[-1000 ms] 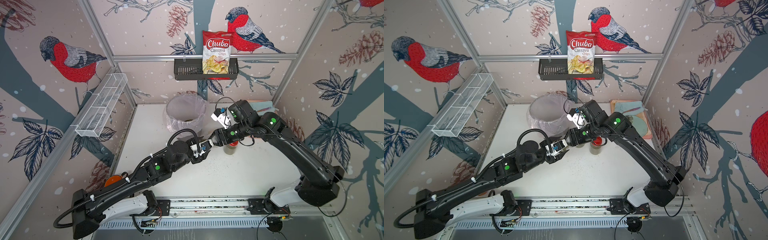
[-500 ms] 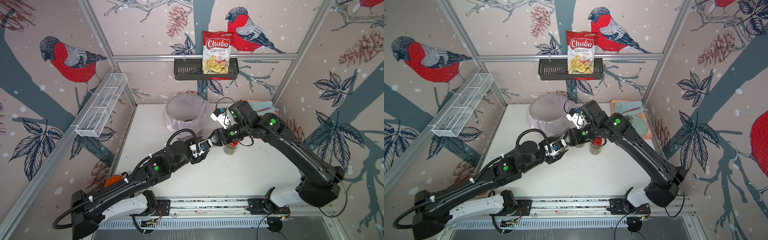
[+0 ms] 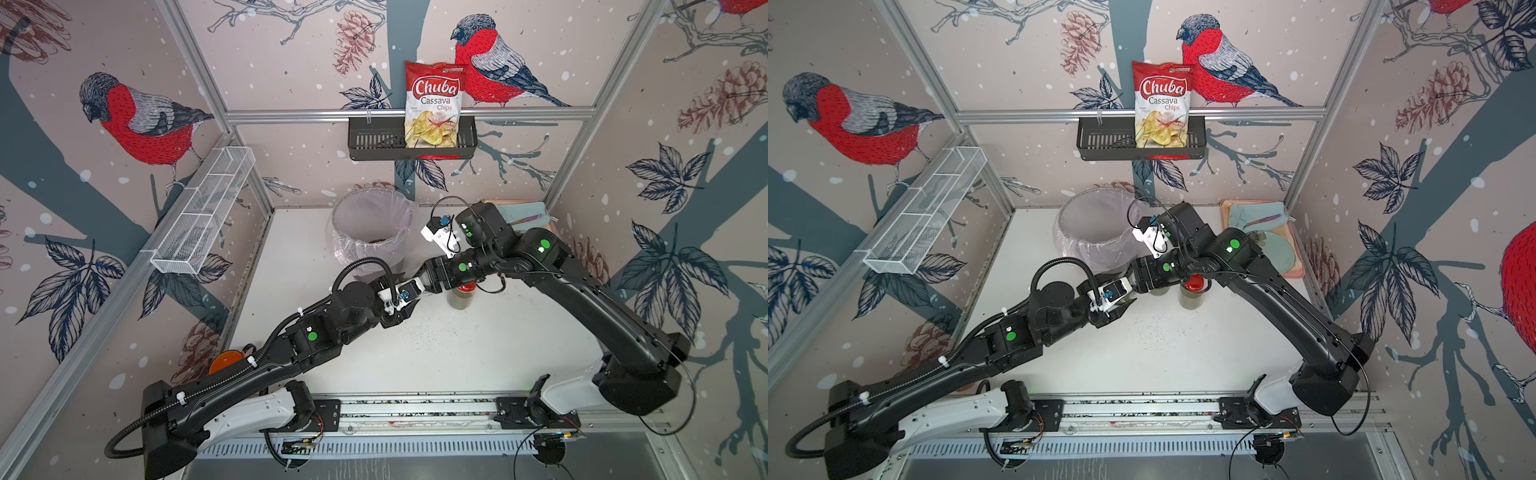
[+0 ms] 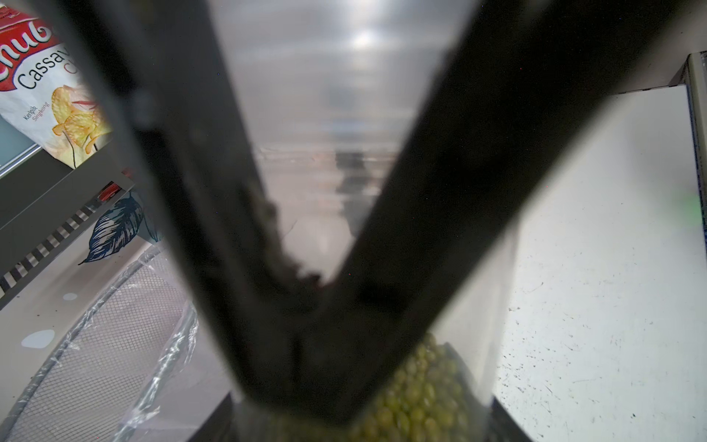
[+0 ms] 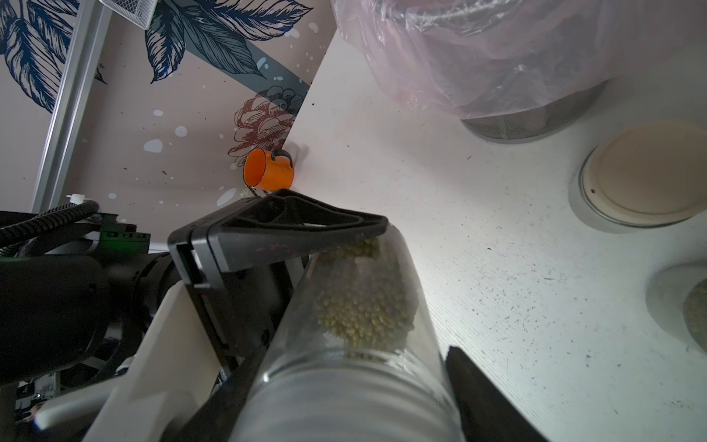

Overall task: Empty moldy mung beans from jars
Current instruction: Pick up the jar from the center of the board.

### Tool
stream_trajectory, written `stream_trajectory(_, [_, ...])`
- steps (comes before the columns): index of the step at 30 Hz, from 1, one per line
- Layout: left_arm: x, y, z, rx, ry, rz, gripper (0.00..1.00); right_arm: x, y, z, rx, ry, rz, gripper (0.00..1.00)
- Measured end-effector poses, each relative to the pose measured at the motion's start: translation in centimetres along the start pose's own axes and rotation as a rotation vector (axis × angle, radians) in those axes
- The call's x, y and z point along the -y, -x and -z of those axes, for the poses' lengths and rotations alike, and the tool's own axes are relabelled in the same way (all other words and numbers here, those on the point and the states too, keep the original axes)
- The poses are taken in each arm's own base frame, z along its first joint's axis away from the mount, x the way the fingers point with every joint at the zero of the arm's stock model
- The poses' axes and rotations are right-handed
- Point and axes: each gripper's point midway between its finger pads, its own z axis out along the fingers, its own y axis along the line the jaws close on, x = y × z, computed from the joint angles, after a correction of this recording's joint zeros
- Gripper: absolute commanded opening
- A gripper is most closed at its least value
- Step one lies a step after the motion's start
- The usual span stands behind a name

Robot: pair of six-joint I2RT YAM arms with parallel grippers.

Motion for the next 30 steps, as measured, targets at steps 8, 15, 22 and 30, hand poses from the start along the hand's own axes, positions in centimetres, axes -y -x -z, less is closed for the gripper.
stream_trajectory(8, [0.0,0.5,0.0,0.024,-0.003,0.016,0.14,-0.1,0.5,0.2,0.015,-0.01,0.004,0.81])
stream_trajectory(15, [0.1,1.0,-0.2,0.068,-0.003,0.055,0.14,-0.3,0.9,0.5,0.024,-0.039,0.012,0.82])
stream_trajectory(22, [0.6,1.0,-0.8,0.08,-0.018,0.092,0.13,0.2,1.0,0.7,0.02,-0.097,0.006,0.82])
stream_trajectory(30, [1.5,0.3,-1.5,0.074,-0.046,0.133,0.12,1.4,0.7,0.6,-0.005,-0.176,-0.008,0.82])
